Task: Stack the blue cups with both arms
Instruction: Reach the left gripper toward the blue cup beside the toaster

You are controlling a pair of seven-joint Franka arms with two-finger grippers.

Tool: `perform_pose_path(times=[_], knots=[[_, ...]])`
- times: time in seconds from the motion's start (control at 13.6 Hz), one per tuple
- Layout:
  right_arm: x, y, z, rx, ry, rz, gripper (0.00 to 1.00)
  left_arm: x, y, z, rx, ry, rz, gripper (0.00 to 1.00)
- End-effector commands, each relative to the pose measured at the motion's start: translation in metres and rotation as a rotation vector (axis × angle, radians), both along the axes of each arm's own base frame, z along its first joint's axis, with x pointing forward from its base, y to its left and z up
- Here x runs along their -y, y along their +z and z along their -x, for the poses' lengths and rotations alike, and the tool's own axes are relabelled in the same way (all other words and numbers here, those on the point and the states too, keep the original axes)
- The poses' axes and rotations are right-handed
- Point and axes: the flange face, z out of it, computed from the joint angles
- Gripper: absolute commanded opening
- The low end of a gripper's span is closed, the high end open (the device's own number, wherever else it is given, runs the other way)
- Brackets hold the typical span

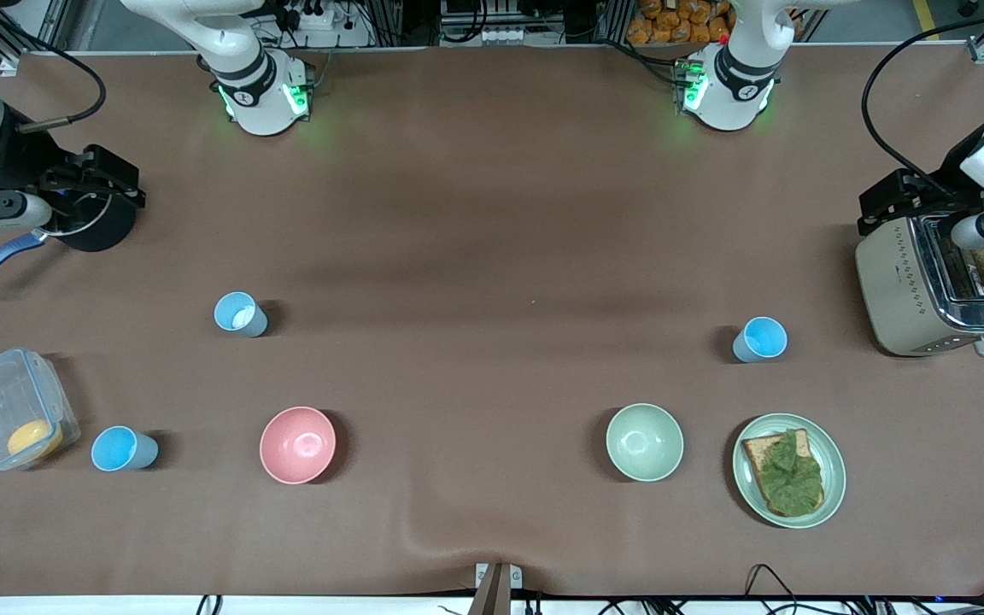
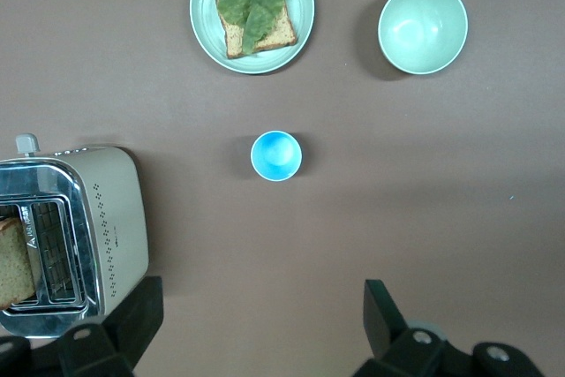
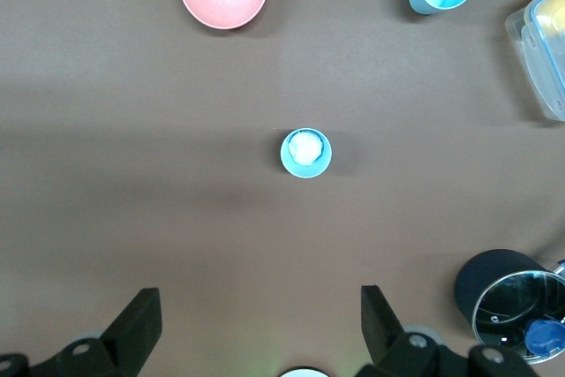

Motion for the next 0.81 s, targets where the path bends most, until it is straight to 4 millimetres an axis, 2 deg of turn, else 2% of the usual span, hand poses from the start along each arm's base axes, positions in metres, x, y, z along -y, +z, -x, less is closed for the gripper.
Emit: perform_pose_path(times=[0.0, 0.22, 0.37, 0.44, 0.59, 0.73], knots=[[-0.006, 0.007, 0.002, 0.006, -0.004, -0.009, 1.0, -0.004, 0.004, -0.001, 0.0, -0.021, -0.001, 1.0], [-0.013, 0.007, 0.004, 0.003, 0.01, -0.009, 1.0, -0.007, 0.004, -0.002, 0.002, -0.019, -0.018, 1.0], [-0.019, 0.007, 0.006, -0.003, 0.023, -0.007, 1.0, -0.007, -0.019, -0.013, -0.033, -0.016, -0.023, 1.0], [-0.019, 0.007, 0.006, -0.003, 0.023, -0.007, 1.0, -0.007, -0.033, -0.019, -0.038, -0.015, -0.023, 1.0], [-0.019, 0.006, 0.005, -0.005, 0.021, -0.007, 1.0, -0.016, -0.075, -0.035, -0.037, 0.004, -0.02, 1.0], [-0.017, 0.004, 0.003, -0.005, 0.018, -0.007, 1.0, -0.015, -0.129, -0.041, -0.022, 0.002, -0.019, 1.0]])
